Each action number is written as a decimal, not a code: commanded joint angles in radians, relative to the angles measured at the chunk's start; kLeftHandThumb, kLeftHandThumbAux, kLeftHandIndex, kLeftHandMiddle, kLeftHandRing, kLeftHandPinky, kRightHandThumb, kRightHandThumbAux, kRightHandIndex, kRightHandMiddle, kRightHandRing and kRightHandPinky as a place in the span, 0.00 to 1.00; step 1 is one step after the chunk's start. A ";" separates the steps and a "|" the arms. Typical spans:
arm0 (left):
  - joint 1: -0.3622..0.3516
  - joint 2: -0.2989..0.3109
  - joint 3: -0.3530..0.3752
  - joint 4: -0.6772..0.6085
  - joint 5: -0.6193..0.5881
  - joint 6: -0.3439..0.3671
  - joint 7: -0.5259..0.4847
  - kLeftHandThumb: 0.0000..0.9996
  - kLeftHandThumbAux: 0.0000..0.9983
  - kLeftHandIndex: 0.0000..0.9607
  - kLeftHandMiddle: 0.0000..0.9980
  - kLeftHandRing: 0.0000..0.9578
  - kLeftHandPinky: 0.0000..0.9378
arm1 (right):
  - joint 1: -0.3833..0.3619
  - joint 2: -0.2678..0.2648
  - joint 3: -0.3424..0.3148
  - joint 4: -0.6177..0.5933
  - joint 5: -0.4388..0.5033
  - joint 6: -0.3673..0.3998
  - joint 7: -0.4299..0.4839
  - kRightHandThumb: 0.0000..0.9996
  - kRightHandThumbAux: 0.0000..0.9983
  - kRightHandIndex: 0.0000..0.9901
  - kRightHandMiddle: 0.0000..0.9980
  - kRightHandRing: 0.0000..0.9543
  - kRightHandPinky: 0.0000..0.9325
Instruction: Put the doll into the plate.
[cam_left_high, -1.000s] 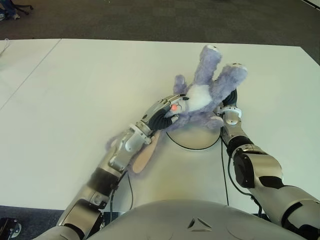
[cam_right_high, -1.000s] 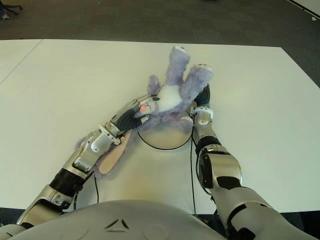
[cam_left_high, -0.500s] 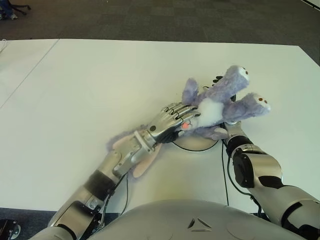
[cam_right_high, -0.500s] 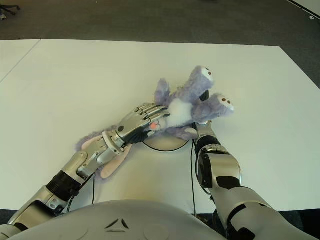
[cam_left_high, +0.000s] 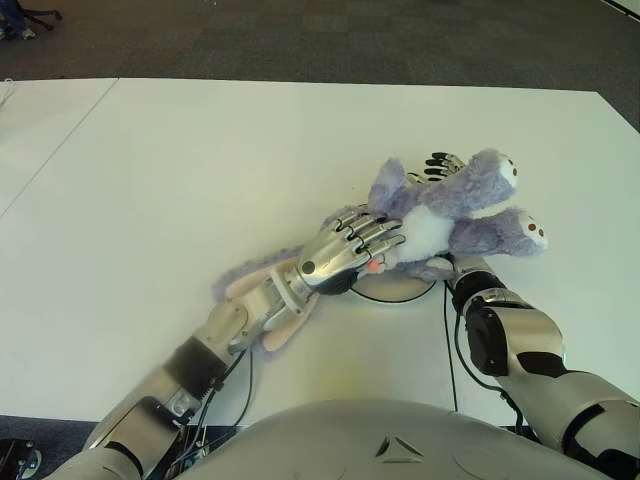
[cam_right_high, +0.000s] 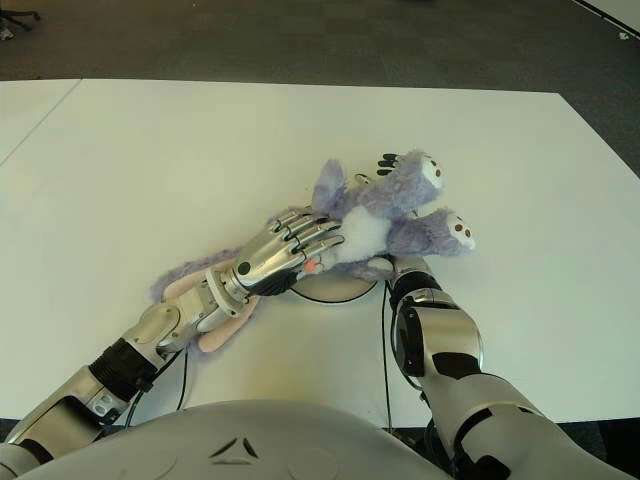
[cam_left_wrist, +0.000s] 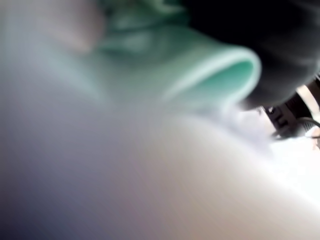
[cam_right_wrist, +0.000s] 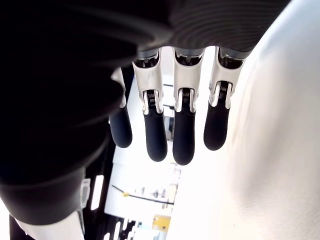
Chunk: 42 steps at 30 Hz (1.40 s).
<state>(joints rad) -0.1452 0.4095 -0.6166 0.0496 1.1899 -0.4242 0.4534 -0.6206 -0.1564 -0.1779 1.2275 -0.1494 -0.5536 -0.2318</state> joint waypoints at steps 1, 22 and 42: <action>-0.001 0.033 -0.051 0.054 0.040 -0.001 -0.057 0.68 0.71 0.44 0.60 0.67 0.70 | 0.189 0.083 0.000 0.130 0.010 0.116 0.027 0.01 0.84 0.27 0.33 0.35 0.35; 0.025 0.100 -0.035 -0.042 0.026 0.088 -0.239 0.00 0.44 0.00 0.00 0.00 0.00 | 0.185 0.088 0.003 0.131 0.007 0.131 0.012 0.05 0.85 0.28 0.33 0.36 0.36; 0.054 0.110 0.016 -0.094 -0.030 0.098 -0.199 0.10 0.15 0.00 0.00 0.00 0.00 | 0.185 0.097 -0.025 0.128 0.033 0.105 0.044 0.09 0.89 0.29 0.34 0.38 0.39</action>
<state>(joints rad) -0.1336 0.4724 -0.6048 -0.0733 1.1733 -0.3035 0.2650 -0.6231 -0.1441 -0.2013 1.2274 -0.1301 -0.5536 -0.2099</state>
